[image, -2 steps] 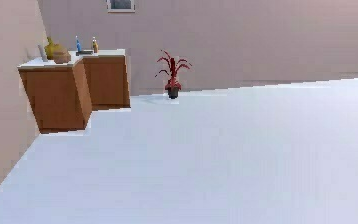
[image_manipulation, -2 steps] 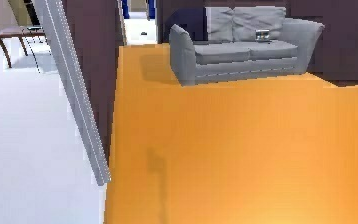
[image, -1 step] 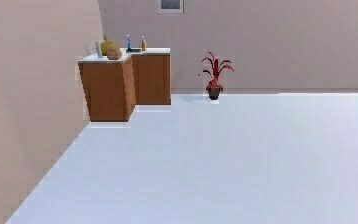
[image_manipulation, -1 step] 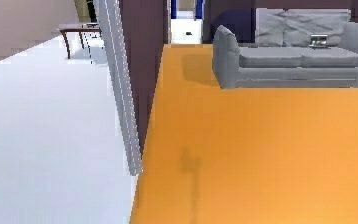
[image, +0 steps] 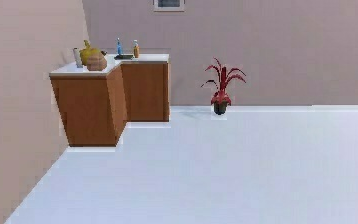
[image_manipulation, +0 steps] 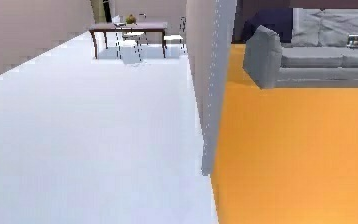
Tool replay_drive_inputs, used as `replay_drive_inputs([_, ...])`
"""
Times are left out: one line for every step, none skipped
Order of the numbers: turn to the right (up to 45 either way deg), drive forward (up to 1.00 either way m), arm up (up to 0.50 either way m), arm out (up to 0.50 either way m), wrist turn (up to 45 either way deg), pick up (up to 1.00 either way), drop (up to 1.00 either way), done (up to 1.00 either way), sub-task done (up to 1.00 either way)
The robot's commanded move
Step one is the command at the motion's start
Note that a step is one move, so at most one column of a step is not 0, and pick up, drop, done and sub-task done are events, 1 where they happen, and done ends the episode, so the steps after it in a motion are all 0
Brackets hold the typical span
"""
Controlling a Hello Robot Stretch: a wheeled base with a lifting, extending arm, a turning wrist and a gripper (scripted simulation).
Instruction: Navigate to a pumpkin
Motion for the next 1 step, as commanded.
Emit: replay_drive_inputs([-6.0,0.0,0.0,0.0,0.0,0.0,0.0,0.0,0.0])
